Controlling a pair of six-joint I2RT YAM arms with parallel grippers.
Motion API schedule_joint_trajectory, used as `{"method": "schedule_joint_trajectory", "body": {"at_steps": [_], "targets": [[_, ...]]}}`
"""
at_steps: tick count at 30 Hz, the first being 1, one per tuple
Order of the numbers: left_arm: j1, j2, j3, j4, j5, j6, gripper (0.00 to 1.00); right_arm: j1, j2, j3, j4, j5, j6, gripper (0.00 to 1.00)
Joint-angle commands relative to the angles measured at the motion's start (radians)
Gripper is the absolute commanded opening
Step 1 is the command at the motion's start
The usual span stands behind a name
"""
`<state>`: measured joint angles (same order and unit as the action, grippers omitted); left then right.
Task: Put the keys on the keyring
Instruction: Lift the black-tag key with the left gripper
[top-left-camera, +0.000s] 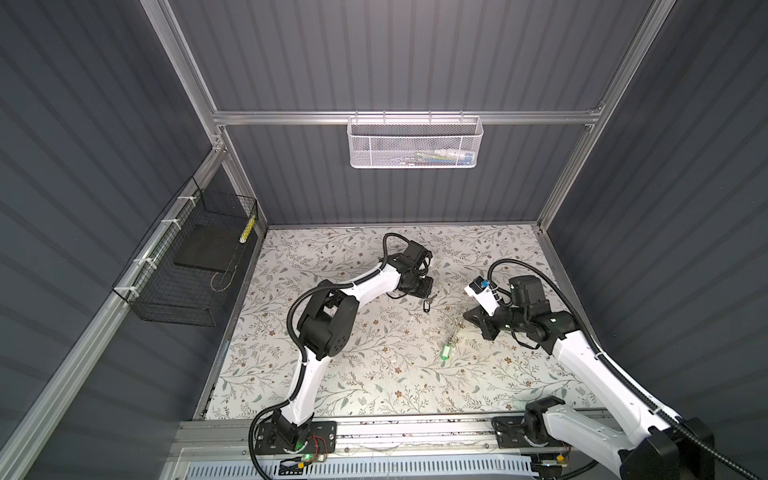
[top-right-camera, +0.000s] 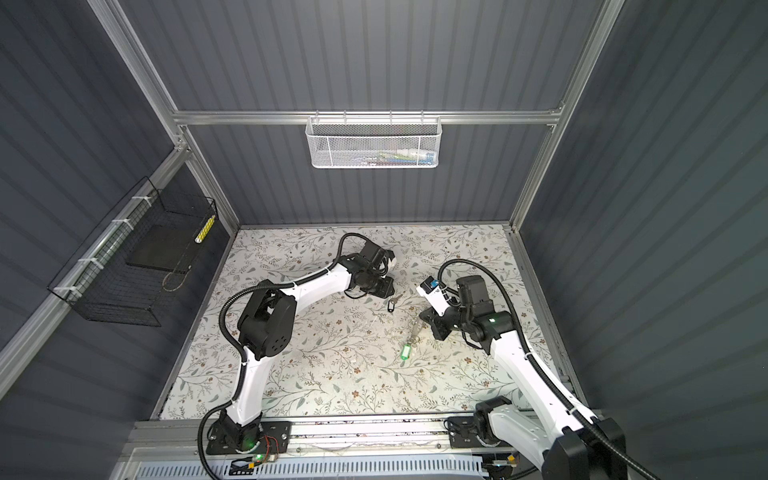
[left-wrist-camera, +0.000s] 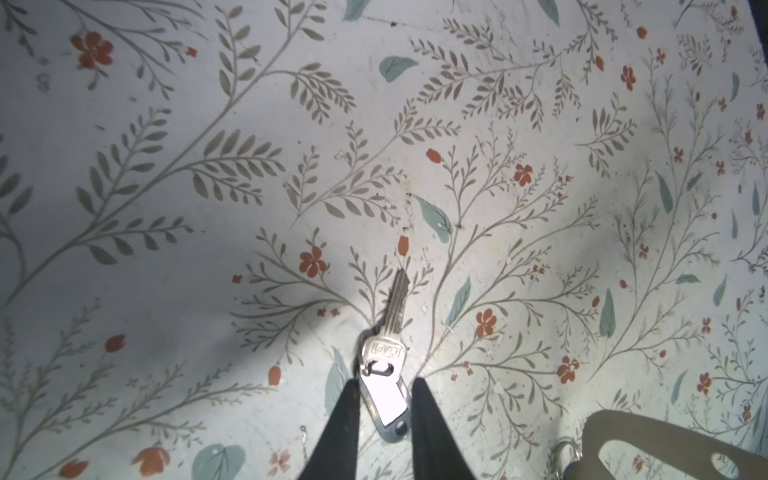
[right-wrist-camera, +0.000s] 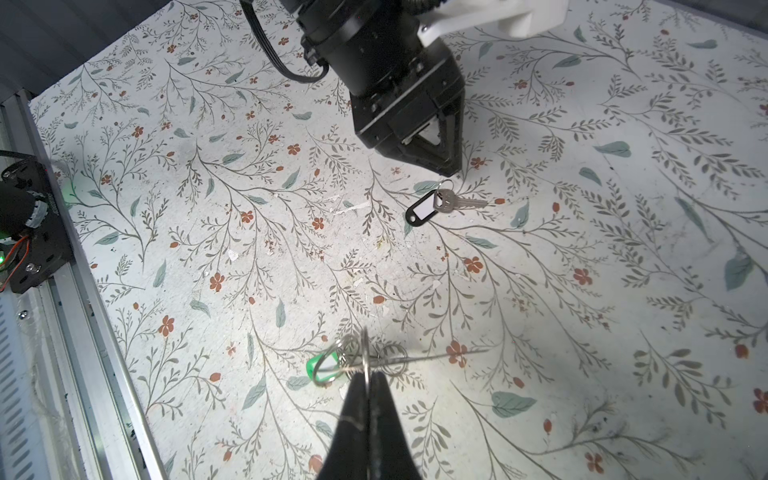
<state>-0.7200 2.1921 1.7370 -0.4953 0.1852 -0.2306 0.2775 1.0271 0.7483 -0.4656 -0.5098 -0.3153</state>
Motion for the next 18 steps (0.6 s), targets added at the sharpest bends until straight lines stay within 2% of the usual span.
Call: {"method": "schedule_joint_trajectory", "body": {"at_steps": [1, 18], "targets": [[-0.012, 0.017, 0.027, -0.045, -0.053, 0.022, 0.23, -0.003, -0.002, 0.026, -0.007, -0.015, -0.005, 0.0], [-0.013, 0.046, 0.027, -0.039, -0.079, -0.024, 0.21, -0.003, 0.005, 0.025, -0.005, -0.018, -0.004, 0.0]]}}
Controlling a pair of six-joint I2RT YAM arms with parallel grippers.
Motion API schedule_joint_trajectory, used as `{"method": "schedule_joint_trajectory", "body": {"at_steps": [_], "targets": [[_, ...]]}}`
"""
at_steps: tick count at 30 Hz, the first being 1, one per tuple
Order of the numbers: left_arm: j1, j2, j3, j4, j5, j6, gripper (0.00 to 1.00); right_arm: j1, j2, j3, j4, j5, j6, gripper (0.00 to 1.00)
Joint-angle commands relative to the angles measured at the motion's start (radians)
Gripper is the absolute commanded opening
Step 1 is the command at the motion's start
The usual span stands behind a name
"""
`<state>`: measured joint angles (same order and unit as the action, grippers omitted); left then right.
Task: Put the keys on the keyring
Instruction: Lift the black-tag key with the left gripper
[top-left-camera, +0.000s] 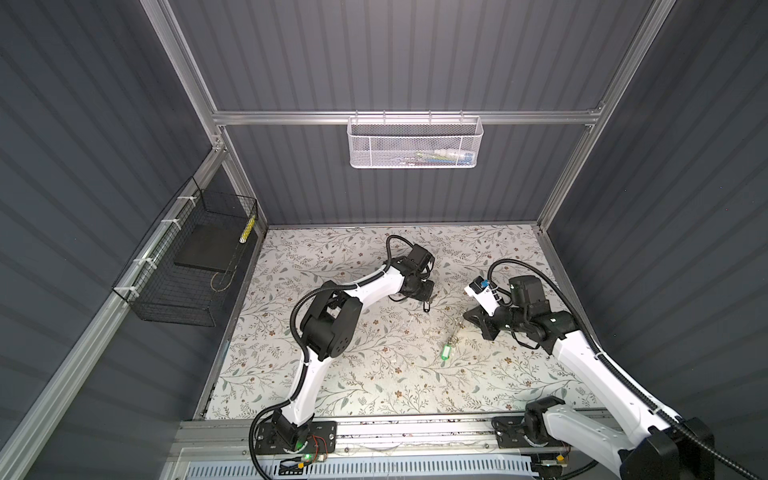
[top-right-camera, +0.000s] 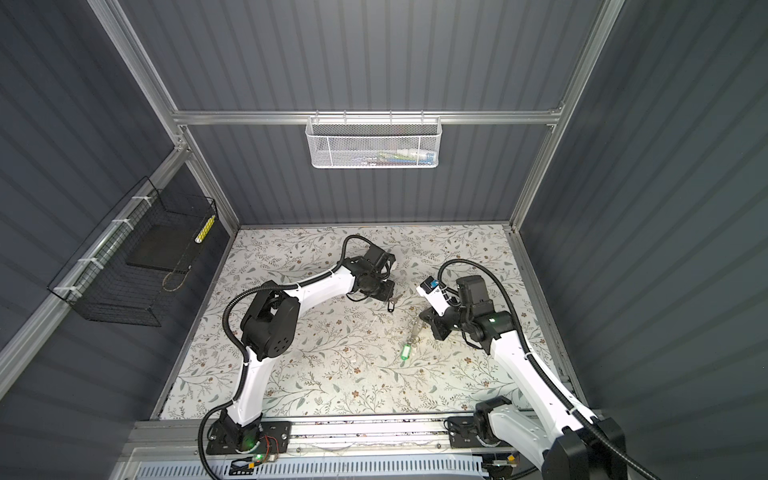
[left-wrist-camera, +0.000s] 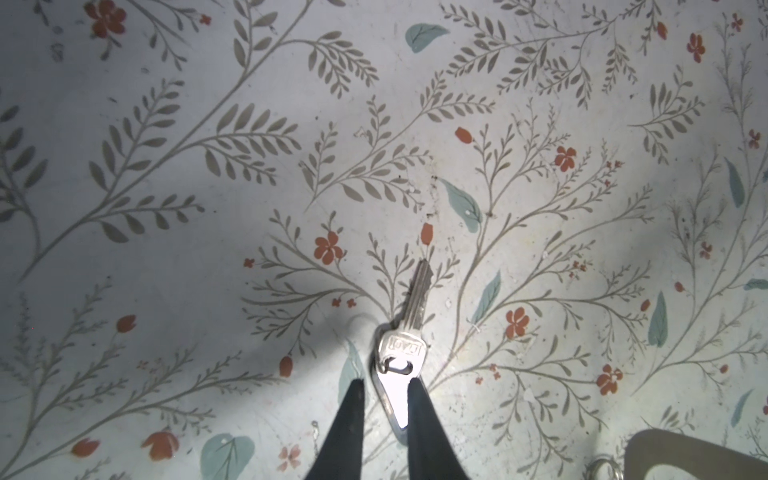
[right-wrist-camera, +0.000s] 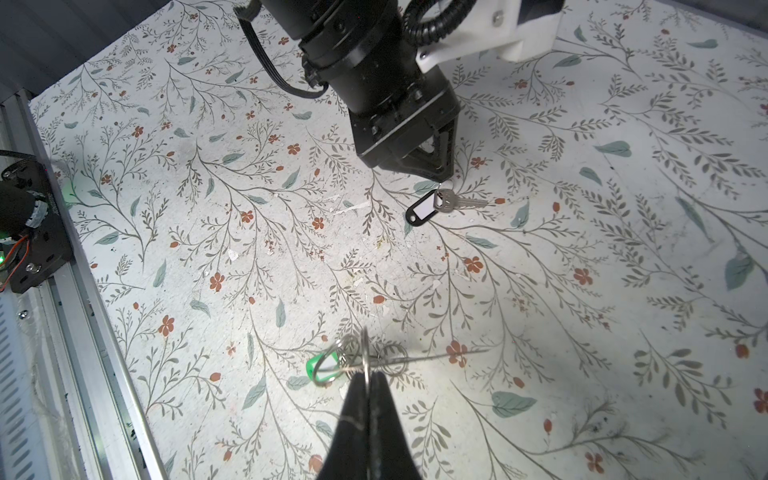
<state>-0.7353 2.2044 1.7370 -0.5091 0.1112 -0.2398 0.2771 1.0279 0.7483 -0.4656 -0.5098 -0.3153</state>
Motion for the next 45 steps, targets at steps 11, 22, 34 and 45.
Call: {"method": "schedule_joint_trajectory", "body": {"at_steps": [11, 22, 34, 45], "targets": [[0.002, 0.063, 0.047, -0.028, 0.023, -0.023, 0.18, -0.003, 0.006, 0.024, -0.005, -0.016, -0.005, 0.0], [0.002, 0.08, 0.065, -0.027, 0.03, -0.021, 0.15, -0.003, 0.014, 0.025, -0.005, -0.016, -0.005, 0.0], [0.003, 0.089, 0.07, -0.04, 0.036, -0.019, 0.14, -0.003, 0.016, 0.027, -0.006, -0.015, -0.007, 0.0], [0.002, 0.098, 0.075, -0.049, 0.03, -0.016, 0.12, -0.003, 0.016, 0.026, -0.006, -0.014, -0.006, 0.0]]}}
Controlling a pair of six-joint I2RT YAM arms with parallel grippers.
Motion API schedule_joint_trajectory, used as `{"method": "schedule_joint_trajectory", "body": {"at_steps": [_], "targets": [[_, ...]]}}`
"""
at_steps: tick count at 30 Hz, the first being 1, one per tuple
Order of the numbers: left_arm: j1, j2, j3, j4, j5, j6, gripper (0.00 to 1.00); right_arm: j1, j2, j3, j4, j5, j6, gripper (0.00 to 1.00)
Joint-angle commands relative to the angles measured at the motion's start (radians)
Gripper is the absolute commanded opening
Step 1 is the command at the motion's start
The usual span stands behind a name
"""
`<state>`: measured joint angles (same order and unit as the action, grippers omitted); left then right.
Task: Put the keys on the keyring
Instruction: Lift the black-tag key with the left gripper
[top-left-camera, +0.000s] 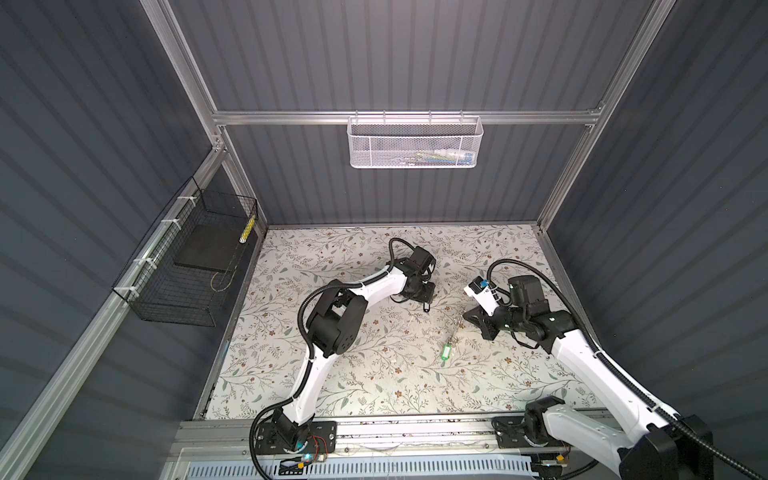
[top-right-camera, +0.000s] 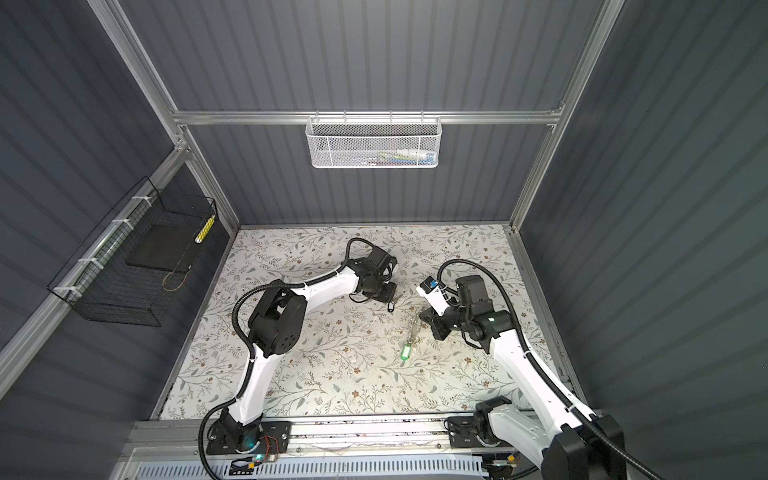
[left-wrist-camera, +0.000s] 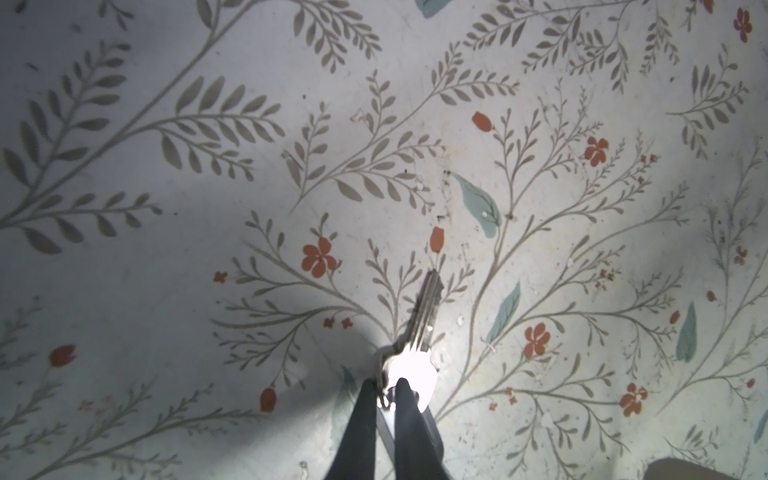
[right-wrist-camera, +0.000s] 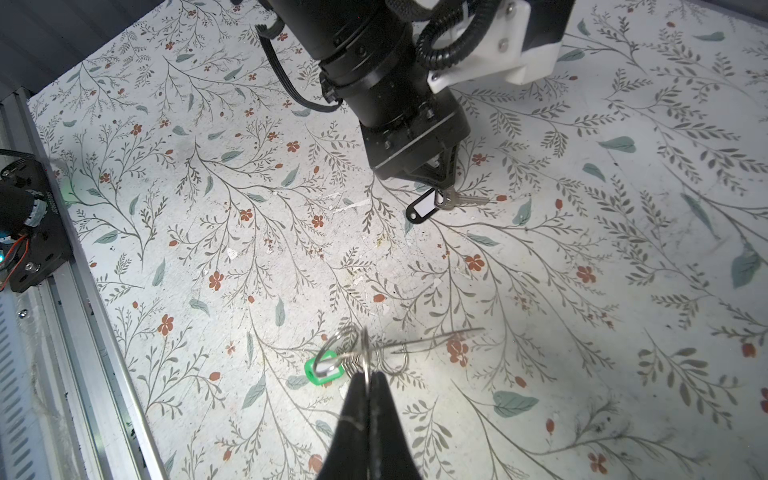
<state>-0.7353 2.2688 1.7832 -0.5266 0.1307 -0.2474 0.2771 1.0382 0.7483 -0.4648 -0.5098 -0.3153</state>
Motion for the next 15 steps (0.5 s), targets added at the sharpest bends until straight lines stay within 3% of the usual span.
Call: {"method": "schedule_joint_trajectory", "body": {"at_steps": [1, 10, 15], "targets": [[0.003, 0.035, 0.029, -0.03, 0.011, -0.008, 0.12, -0.003, 0.006, 0.026, -0.006, -0.013, -0.006, 0.0], [0.003, 0.044, 0.036, -0.033, 0.009, -0.003, 0.12, -0.003, 0.007, 0.028, -0.007, -0.018, -0.006, 0.0], [0.002, 0.044, 0.036, -0.033, 0.01, 0.0, 0.03, -0.003, 0.006, 0.028, -0.007, -0.018, -0.006, 0.0]]}}
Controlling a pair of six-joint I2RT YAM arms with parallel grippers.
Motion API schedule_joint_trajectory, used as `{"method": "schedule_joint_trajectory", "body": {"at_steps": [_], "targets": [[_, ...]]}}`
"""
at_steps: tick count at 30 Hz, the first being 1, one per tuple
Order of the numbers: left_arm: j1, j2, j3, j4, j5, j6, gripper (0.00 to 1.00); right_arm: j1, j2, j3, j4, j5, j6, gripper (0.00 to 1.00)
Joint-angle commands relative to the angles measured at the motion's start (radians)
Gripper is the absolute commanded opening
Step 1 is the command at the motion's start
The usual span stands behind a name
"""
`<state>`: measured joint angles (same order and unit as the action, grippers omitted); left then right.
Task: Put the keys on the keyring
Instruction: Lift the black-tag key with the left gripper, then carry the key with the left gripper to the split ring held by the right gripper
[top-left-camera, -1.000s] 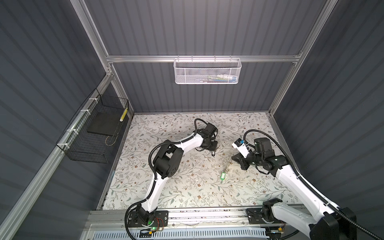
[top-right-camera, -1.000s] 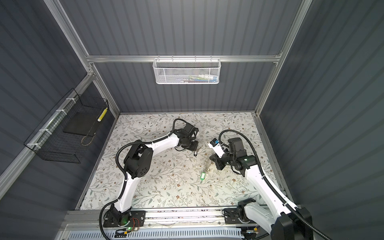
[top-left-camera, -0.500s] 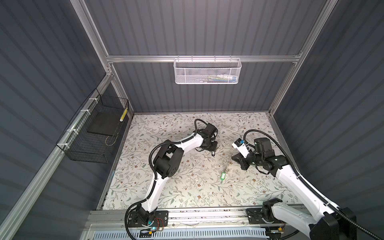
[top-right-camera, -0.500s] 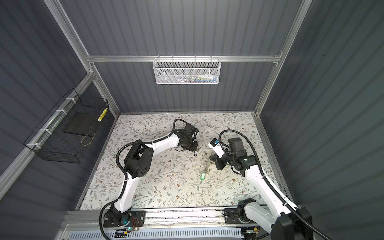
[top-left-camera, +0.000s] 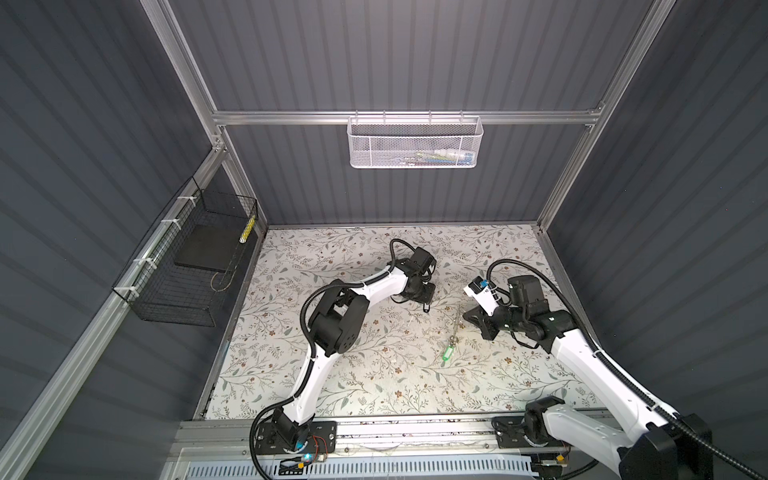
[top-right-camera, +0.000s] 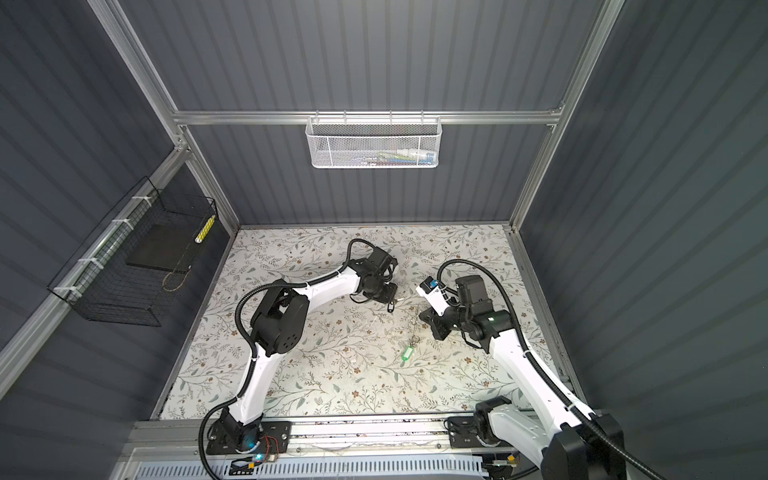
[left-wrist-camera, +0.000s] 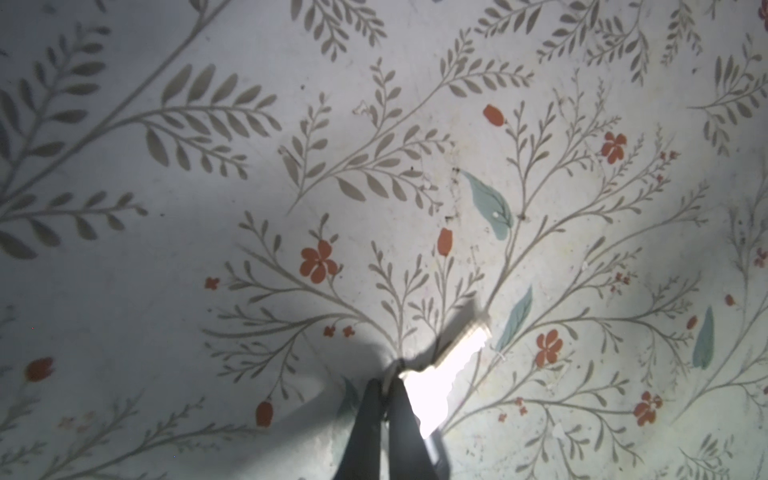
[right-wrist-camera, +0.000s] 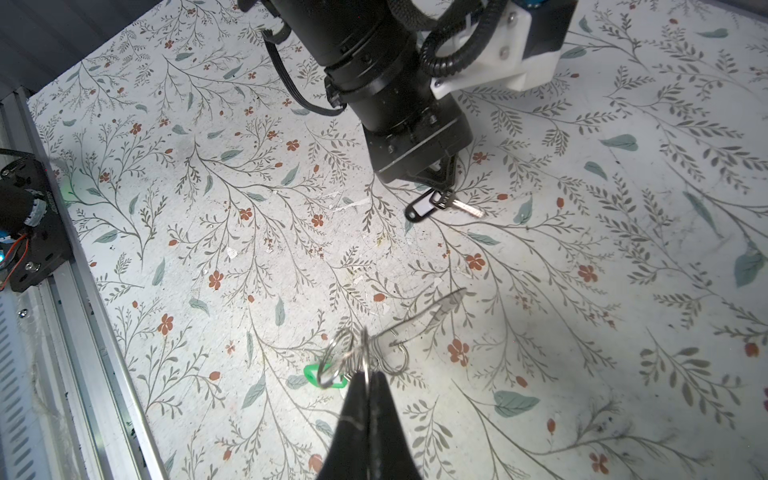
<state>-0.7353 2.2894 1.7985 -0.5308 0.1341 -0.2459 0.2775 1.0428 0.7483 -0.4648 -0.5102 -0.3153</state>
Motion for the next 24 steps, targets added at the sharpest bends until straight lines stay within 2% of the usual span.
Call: {"method": "schedule_joint_trajectory", "body": {"at_steps": [1, 11, 24], "targets": [[0.002, 0.021, 0.018, -0.026, 0.007, -0.001, 0.01, -0.003, 0.002, 0.028, -0.009, -0.017, -0.006, 0.0], [0.002, -0.082, -0.031, 0.032, 0.026, 0.07, 0.0, -0.003, -0.028, 0.04, -0.006, -0.023, -0.007, 0.0], [0.002, -0.486, -0.315, 0.225, 0.188, 0.481, 0.0, -0.001, -0.105, 0.087, -0.058, -0.003, -0.03, 0.0]]}}
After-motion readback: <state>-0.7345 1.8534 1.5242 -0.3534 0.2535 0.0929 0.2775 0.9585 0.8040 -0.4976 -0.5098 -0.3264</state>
